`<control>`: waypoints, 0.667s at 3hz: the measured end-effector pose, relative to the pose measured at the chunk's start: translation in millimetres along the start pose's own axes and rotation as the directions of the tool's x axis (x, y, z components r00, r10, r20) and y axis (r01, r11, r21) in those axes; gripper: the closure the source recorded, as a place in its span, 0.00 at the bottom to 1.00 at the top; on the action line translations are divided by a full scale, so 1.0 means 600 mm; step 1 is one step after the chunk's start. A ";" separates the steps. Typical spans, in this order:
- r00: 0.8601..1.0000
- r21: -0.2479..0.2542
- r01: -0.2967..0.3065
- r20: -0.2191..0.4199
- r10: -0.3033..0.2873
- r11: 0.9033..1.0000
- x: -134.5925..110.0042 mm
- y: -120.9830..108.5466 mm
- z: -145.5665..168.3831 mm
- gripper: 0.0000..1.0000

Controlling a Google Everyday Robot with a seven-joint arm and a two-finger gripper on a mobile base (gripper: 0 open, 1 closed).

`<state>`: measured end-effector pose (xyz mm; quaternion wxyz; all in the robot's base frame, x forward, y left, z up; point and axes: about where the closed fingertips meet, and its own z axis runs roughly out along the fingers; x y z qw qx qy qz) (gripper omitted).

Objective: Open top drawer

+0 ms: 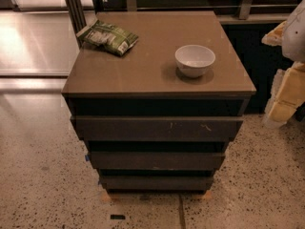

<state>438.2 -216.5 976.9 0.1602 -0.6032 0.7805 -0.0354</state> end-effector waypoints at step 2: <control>0.998 0.033 -0.029 0.049 0.027 0.999 0.001 -0.001 0.006 0.00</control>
Offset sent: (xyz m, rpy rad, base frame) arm 0.0116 -0.0120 -0.0215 0.3501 -0.2971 -0.1651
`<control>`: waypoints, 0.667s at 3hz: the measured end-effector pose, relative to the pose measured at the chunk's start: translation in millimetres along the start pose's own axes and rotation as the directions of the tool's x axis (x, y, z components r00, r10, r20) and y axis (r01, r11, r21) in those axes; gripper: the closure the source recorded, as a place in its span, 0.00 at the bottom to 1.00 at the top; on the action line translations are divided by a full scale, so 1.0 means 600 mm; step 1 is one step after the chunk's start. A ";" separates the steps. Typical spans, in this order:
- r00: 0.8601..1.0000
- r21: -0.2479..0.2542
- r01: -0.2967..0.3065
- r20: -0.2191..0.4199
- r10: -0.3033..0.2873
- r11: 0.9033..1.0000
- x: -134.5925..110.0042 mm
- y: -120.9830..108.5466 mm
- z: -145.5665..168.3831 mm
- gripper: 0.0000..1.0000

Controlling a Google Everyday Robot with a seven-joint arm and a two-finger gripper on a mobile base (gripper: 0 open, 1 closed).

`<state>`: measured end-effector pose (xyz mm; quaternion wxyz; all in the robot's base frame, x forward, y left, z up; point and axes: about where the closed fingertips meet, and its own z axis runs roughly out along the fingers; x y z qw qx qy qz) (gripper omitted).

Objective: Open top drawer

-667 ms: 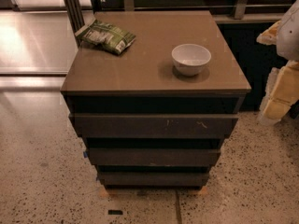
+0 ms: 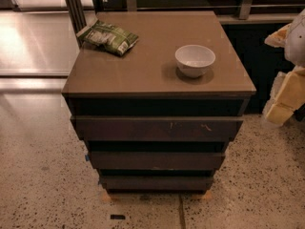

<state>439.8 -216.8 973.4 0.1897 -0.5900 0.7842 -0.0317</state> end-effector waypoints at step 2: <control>0.922 -0.118 -0.266 0.258 0.288 0.957 0.012 0.069 0.174 0.00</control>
Offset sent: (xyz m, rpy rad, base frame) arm 0.1022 0.0374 -0.1466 0.6648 -0.2787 -0.3017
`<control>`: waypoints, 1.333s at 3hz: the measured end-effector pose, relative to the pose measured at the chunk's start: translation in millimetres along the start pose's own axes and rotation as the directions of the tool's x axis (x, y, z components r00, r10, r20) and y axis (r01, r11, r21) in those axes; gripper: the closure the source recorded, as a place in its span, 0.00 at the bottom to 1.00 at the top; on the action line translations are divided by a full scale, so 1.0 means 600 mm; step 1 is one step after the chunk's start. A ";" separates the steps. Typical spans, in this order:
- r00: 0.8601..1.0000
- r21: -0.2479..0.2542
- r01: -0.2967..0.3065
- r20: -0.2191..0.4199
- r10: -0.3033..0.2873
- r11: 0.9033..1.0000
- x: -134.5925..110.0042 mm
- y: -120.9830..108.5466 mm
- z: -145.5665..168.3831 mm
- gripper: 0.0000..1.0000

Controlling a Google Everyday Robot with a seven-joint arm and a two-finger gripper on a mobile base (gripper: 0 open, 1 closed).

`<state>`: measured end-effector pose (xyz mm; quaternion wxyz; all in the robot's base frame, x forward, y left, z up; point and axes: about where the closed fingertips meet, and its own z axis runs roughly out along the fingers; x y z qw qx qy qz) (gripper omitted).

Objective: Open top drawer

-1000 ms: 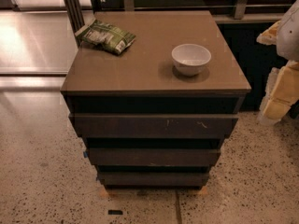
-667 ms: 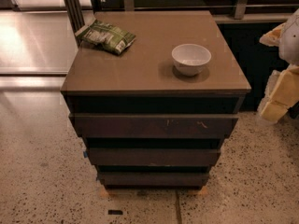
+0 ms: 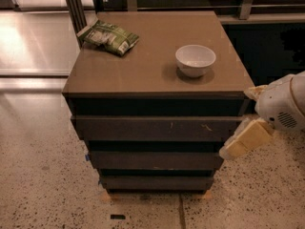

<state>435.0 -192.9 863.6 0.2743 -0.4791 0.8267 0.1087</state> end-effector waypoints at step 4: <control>0.998 0.060 -0.022 0.067 0.018 0.998 -0.021 -0.028 0.012 0.63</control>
Offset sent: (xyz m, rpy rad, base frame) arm 0.0194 0.0059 -0.0022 0.0520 -0.0543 -0.0403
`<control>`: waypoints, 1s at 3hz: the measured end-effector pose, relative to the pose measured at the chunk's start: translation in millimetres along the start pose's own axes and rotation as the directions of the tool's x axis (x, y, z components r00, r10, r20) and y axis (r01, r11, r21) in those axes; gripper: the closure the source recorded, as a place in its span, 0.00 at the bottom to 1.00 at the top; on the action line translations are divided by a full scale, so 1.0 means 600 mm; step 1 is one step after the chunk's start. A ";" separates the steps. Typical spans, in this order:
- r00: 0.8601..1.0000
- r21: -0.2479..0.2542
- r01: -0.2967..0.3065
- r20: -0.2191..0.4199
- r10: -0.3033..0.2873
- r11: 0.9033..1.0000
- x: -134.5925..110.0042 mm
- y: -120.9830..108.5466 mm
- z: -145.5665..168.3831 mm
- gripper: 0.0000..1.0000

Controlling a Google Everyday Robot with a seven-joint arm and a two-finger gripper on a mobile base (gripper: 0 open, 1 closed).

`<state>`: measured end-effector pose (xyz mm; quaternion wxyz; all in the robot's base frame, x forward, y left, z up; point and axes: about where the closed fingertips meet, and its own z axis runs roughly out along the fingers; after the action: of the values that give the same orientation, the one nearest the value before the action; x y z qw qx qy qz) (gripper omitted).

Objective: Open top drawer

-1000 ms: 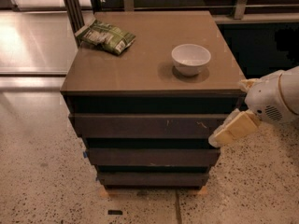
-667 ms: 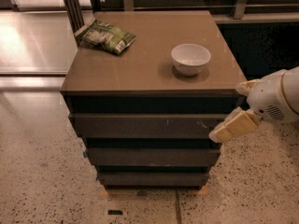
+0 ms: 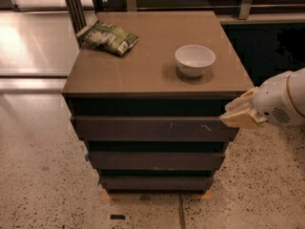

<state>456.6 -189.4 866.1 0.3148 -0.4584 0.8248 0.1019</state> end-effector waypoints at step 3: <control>0.975 0.160 -0.207 0.110 0.191 0.965 0.070 0.062 0.072 1.00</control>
Offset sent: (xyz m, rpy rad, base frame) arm 0.0084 -0.0307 -0.0461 0.1235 -0.3752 -0.5423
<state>428.4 -177.7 802.3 0.3793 -0.3392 0.8568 0.0834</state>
